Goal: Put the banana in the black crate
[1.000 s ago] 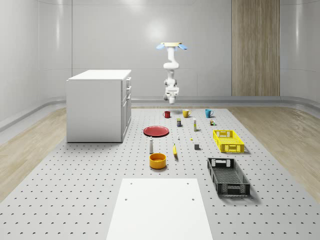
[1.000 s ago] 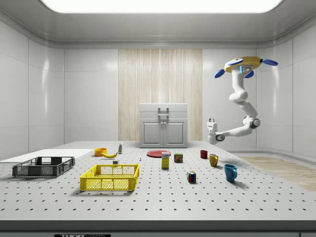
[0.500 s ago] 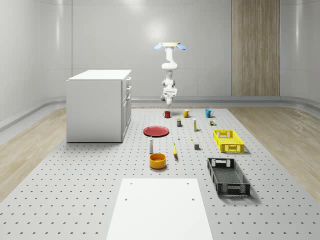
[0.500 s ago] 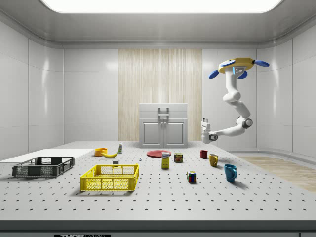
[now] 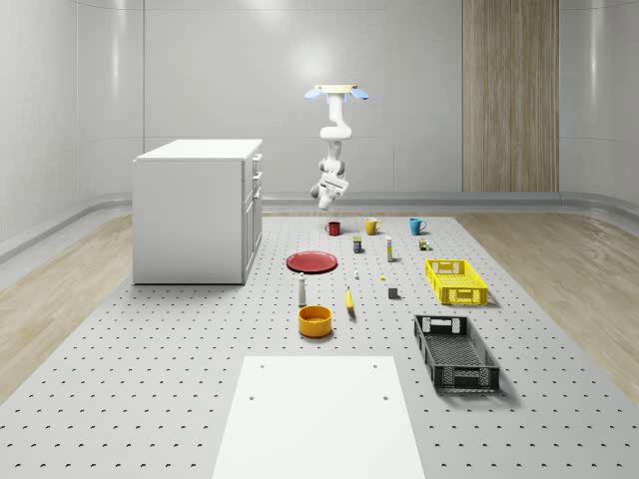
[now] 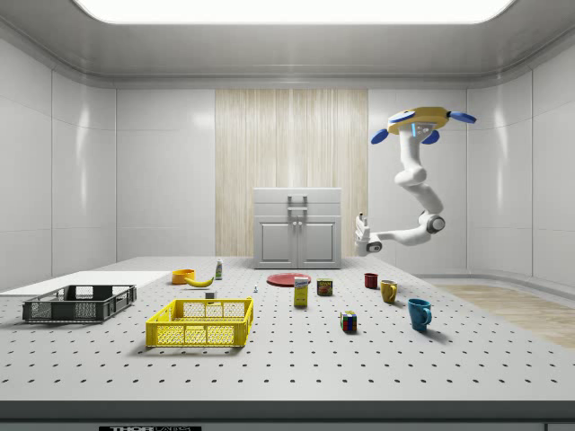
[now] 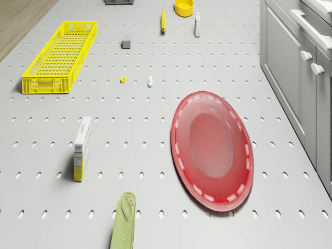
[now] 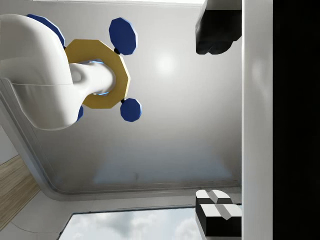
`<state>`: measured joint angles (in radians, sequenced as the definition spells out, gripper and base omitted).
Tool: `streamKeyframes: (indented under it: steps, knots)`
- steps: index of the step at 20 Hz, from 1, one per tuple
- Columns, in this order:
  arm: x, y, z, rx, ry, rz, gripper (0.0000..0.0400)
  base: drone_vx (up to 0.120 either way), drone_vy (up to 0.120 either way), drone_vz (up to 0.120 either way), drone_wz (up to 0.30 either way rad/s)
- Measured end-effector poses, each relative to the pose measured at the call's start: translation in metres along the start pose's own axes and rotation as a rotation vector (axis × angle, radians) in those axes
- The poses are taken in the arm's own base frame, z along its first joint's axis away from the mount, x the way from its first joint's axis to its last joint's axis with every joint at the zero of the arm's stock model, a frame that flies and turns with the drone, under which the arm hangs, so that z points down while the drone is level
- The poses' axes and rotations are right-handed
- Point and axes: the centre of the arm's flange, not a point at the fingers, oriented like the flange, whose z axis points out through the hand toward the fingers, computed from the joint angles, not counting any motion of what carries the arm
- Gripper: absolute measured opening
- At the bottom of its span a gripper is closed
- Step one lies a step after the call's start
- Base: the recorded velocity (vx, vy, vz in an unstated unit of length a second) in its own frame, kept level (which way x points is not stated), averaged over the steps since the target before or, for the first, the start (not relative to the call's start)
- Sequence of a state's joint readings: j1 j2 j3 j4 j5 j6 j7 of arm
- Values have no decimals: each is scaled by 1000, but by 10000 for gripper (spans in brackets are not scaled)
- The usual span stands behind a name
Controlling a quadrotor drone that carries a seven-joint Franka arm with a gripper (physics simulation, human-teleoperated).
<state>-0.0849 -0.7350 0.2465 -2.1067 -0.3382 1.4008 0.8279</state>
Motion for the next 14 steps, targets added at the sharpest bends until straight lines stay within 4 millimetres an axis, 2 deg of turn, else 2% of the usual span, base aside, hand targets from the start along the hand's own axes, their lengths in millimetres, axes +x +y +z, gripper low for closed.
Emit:
streamKeyframes:
  steps: [3,6,10,12,14]
  knots:
    - [-21,-21,5,-212,214,-6,400,120,0,0,0]
    - [-48,-46,26,-516,518,-16,400,120,0,0,0]
    - [-71,-68,85,-1000,1000,-29,400,120,0,0,0]
    - [-71,-67,116,-1221,1218,-36,400,120,0,-20,0]
    - [-66,-62,140,-1401,1397,-41,400,120,0,-120,0]
